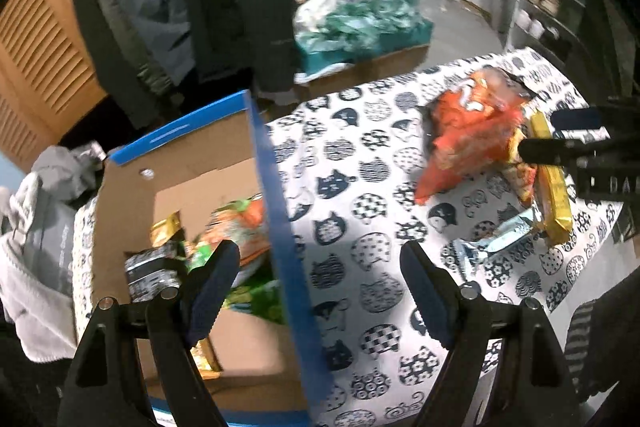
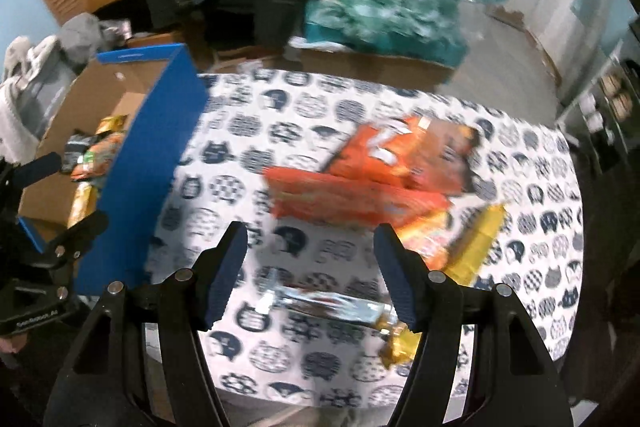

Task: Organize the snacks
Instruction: 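Move both open tools back to the snack pile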

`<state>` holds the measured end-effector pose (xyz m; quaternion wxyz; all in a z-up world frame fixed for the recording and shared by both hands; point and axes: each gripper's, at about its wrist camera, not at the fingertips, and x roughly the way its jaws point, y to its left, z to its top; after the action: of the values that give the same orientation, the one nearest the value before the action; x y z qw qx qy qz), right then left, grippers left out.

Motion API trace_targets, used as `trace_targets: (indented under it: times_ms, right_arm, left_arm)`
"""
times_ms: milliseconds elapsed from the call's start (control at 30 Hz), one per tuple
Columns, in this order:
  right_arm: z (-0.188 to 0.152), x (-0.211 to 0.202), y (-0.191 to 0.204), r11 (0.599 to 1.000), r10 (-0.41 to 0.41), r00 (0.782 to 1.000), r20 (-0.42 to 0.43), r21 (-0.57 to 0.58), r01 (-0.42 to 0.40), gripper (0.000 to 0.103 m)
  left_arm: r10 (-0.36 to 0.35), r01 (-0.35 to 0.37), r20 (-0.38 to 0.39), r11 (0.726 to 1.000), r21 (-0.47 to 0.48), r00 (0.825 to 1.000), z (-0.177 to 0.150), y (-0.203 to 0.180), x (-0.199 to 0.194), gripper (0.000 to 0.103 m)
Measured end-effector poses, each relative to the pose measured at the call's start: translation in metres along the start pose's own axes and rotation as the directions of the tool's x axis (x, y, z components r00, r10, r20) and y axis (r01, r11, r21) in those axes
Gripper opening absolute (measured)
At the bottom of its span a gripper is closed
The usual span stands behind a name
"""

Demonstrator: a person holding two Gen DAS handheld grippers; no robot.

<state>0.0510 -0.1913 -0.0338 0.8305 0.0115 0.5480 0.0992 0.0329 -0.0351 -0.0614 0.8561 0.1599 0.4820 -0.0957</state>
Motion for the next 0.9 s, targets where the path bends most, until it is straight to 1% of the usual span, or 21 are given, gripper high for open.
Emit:
trace_targets:
  times_ms: [167, 333, 467, 667, 767, 900]
  right_arm:
    - [-0.011, 0.004, -0.042, 0.997, -0.029, 1.0, -0.012, 0.069, 0.03, 0.066]
    - [-0.026, 0.016, -0.073, 0.99, -0.054, 0.997, -0.046, 0.125, 0.059, 0.066]
    - [-0.04, 0.026, -0.093, 0.986, -0.054, 0.995, -0.078, 0.155, 0.066, 0.066]
    - [-0.055, 0.05, -0.11, 0.98, -0.05, 0.99, -0.128, 0.185, 0.074, 0.066]
    - [-0.061, 0.063, -0.115, 0.979, -0.05, 0.987, -0.156, 0.186, 0.079, 0.066]
    - [-0.064, 0.076, -0.119, 0.98, -0.048, 0.984, -0.173, 0.181, 0.08, 0.066]
  left_arm:
    - [-0.019, 0.019, -0.017, 0.999, 0.046, 1.0, 0.003, -0.026, 0.01, 0.084]
    - [-0.061, 0.063, -0.038, 0.997, 0.051, 0.997, 0.007, -0.045, 0.018, 0.084]
    - [-0.086, 0.089, -0.051, 0.994, 0.063, 0.995, 0.01, -0.064, 0.027, 0.084]
    - [-0.08, 0.088, -0.069, 0.99, 0.113, 0.994, 0.016, -0.093, 0.044, 0.084]
    - [-0.089, 0.099, -0.078, 0.986, 0.133, 0.993, 0.018, -0.104, 0.05, 0.084]
    - [-0.118, 0.131, -0.092, 0.98, 0.152, 0.989, 0.019, -0.119, 0.059, 0.084]
